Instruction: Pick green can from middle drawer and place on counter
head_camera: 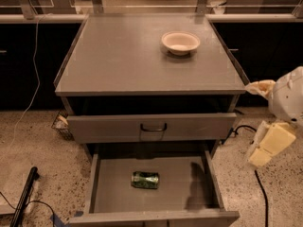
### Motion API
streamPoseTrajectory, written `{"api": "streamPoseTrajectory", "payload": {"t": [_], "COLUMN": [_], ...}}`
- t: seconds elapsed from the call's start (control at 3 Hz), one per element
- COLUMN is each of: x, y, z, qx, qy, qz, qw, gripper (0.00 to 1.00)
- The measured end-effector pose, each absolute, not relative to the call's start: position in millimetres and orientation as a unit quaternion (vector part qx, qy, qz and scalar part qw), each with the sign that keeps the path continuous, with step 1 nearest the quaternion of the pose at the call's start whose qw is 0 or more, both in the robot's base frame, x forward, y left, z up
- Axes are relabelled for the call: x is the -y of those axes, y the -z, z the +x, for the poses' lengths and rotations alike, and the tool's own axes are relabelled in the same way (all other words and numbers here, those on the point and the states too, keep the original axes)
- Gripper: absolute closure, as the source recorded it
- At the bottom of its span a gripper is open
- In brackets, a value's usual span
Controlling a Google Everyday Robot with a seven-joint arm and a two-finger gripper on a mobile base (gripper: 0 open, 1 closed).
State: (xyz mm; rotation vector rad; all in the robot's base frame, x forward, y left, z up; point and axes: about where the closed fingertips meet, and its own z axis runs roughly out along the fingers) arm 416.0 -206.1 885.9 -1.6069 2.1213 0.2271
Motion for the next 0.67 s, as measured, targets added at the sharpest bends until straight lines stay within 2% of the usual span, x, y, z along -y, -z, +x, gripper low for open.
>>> {"api": "streamPoseTrajectory", "payload": {"t": [0.67], "x": [194.0], "y": [-802.2], "z": [415.5], "qx": [-0.747], "qy": [-0.136], "qz": [-0.601], "qw": [0.250], "gripper": [0.00]}}
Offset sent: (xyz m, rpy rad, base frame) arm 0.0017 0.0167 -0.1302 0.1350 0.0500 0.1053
